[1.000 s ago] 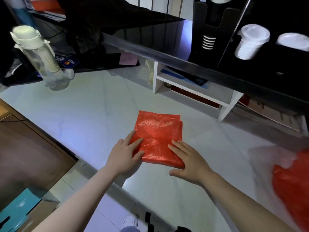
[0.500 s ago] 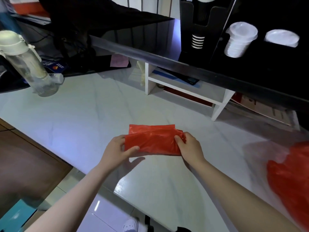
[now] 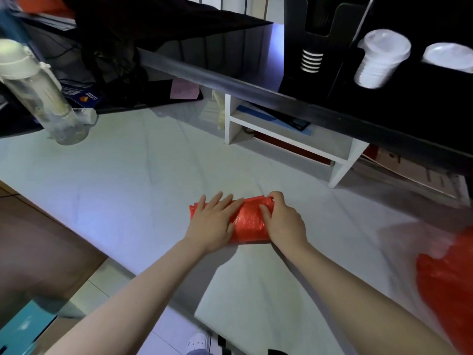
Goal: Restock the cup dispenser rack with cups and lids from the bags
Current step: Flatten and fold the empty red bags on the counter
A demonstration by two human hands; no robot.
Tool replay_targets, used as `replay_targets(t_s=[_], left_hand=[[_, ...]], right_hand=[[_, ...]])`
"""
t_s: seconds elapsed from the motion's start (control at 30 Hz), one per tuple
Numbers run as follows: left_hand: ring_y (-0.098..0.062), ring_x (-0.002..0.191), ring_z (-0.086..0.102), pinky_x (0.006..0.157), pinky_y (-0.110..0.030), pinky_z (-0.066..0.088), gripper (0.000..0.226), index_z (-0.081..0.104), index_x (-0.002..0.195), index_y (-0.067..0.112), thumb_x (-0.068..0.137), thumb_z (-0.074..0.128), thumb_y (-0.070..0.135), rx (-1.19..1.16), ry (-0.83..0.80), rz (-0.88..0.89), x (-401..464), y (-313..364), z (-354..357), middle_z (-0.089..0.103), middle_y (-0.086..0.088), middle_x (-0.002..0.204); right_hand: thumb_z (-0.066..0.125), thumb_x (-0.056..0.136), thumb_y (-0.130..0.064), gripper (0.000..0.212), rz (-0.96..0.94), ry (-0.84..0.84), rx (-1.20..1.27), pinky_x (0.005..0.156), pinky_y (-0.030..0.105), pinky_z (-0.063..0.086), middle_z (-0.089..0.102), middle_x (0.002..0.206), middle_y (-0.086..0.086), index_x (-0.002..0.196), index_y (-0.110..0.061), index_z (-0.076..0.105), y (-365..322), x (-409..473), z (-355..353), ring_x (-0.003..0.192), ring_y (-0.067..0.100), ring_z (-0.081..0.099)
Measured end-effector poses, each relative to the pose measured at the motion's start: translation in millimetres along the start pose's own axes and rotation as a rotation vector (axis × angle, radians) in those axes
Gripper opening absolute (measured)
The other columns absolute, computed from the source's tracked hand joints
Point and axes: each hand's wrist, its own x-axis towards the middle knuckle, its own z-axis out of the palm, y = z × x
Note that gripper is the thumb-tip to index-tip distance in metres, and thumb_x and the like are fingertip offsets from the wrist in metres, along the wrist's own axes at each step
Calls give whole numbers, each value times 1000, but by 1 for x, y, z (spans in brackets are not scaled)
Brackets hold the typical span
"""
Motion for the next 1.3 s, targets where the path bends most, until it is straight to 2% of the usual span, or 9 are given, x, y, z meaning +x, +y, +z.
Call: replay_targets(t_s=[0.07,0.13,0.23,0.33,0.43,0.57,0.8,1.03,1.3], left_hand=[[-25,145,15,115,-52,7,63,16,150,39,87,19,50,-65,-90,-89,5,-3,10,22,3,158],[-27,143,16,113,-54,8,67,10,150,39,87,12,63,-7,-88,-101,7,-5,17,20,4,158],[-29,145,10,114,-56,4,65,2,151,37,93,16,63,84,-85,-81,8,-5,28,12,1,160],[-30,147,3,115,-55,-1,65,3,152,34,92,5,59,111,-86,-92,6,-4,34,6,-1,161],[-29,147,4,115,-55,1,71,7,152,33,87,-5,59,130,-80,-100,8,-5,35,6,-1,161],[-27,147,4,114,-54,1,72,3,152,33,87,-6,62,78,-64,-123,13,-9,32,5,0,161],[-26,147,0,114,-53,0,78,1,152,31,82,-15,62,77,-61,-109,15,-8,31,1,0,161],[-26,147,0,114,-52,-2,76,6,152,30,85,-10,61,74,-52,-102,17,-9,33,2,0,161],[-30,147,5,113,-52,-2,74,7,153,26,87,-6,59,163,-66,-87,20,-9,37,7,-4,161]], right_hand=[[39,96,-48,28,19,-23,-8,68,34,49,66,104,4,119,-32,35,-1,1,0,85,26,64],[40,97,-44,35,-31,15,-35,80,37,50,58,123,4,128,-29,35,-3,3,-1,103,25,60],[42,97,-37,44,-398,165,-238,104,43,39,42,146,6,138,-22,37,-13,4,-2,134,26,40],[30,99,-41,48,-611,115,-365,112,46,17,33,153,5,142,-20,35,-27,8,5,143,26,28],[34,100,-39,54,-495,-34,-431,113,46,2,12,160,4,150,-21,22,-21,20,13,148,26,8],[48,96,-39,71,-345,-169,-452,115,46,-1,-1,161,1,152,-21,7,-5,29,20,148,27,-1],[46,97,-40,69,-330,-194,-427,116,43,6,4,161,2,152,-19,10,-3,31,28,148,28,5],[23,102,-36,53,-315,-187,-374,117,41,9,13,161,2,152,-19,15,1,32,33,147,26,10],[18,100,-36,54,-266,-195,-364,118,43,10,16,160,0,152,-23,14,-2,32,36,147,25,12]])
